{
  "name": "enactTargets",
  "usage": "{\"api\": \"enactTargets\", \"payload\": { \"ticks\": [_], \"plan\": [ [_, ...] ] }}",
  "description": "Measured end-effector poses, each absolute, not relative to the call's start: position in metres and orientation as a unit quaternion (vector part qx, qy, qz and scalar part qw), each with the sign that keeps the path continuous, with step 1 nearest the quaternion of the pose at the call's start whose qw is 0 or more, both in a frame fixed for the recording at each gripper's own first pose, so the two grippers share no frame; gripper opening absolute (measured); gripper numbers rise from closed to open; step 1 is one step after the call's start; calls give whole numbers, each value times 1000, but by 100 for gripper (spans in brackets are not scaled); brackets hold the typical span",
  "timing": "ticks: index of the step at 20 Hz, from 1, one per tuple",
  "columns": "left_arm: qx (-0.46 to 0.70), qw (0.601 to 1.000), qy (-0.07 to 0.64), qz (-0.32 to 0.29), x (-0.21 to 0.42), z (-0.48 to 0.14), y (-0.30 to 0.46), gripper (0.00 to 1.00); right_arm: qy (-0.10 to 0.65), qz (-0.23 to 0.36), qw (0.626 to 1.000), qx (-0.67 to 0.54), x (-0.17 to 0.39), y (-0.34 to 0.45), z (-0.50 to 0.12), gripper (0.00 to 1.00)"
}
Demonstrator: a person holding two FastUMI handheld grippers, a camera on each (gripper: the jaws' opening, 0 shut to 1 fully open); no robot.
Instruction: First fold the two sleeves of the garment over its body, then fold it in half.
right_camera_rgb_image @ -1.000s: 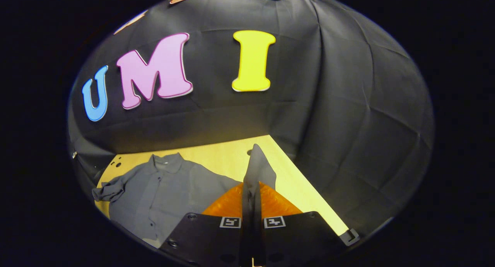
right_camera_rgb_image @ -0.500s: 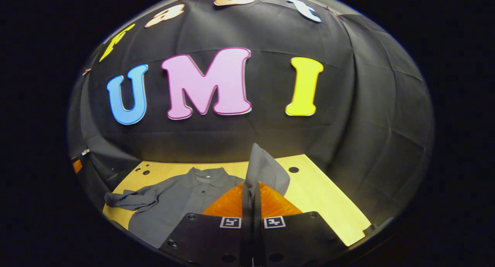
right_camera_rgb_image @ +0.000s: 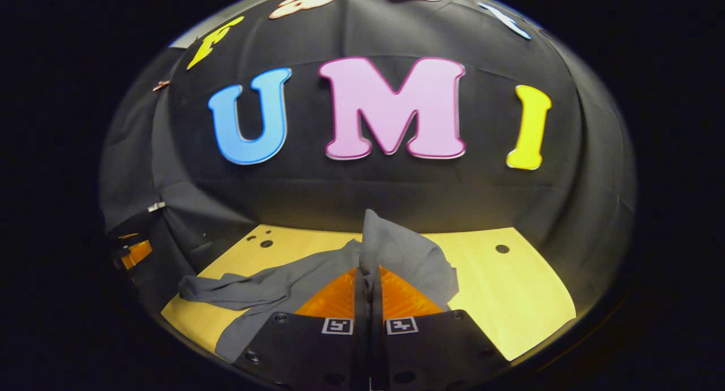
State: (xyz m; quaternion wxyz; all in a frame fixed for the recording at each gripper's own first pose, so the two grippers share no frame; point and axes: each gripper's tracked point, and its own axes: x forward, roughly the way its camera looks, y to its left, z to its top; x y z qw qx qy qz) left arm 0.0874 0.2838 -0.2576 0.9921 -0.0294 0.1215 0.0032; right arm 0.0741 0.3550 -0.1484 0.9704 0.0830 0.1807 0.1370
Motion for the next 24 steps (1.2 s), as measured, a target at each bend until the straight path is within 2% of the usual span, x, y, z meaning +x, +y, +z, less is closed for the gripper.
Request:
{"api": "enactTargets", "payload": {
  "ticks": [11, 16, 21, 24],
  "plan": [
    [-30, 969, 245, 36, 108, -406, 314, 97, 282, 220, 933, 25, 64, 465, -250, 7],
    [-37, 956, 289, 44, 121, -453, 318, 98, 329, 236, 914, 2, 56, 489, -297, 6],
    [-56, 942, 319, 86, 122, -482, 338, 97, 374, 220, 901, 1, 48, 504, -328, 8],
    [-63, 937, 334, 81, 122, -495, 335, 97, 389, 233, 891, -21, 37, 515, -340, 9]
  ]
}}
